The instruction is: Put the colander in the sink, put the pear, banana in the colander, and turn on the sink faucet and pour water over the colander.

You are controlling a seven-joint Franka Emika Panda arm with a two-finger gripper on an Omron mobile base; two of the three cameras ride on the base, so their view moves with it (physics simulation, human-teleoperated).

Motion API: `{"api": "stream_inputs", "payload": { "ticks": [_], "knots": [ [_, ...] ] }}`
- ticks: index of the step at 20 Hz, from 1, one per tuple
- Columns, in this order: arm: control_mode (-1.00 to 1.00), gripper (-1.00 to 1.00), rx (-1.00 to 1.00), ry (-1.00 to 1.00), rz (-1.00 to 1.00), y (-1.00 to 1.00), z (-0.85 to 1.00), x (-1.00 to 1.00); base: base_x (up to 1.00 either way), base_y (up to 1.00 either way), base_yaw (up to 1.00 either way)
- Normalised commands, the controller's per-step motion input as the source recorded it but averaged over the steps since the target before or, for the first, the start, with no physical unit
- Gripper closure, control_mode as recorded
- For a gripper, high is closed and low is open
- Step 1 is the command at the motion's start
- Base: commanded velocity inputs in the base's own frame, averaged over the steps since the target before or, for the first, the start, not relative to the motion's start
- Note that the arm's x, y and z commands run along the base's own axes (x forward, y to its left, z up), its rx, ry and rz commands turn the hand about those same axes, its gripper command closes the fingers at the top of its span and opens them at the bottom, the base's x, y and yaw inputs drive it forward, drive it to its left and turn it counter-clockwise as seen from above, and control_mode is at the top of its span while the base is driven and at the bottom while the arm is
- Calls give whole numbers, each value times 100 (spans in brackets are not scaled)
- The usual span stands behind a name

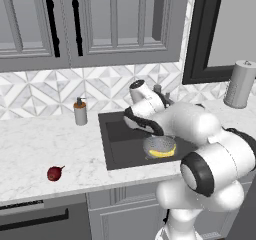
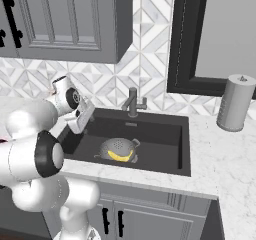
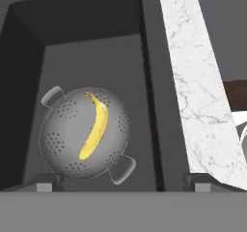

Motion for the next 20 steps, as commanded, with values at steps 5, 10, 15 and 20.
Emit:
{"api": "stream_inputs", "payload": {
  "ticks": [5,10,15,20],
  "knots": [
    [-100,-100,-11,4,49,57,56,-97,0,0,0],
    [-100,-100,-5,0,58,45,41,-100,0,0,0],
    [-100,-100,5,3,39,46,41,-81,0,0,0],
    [-100,-100,14,0,22,48,26,-36,0,0,0]
  ]
}}
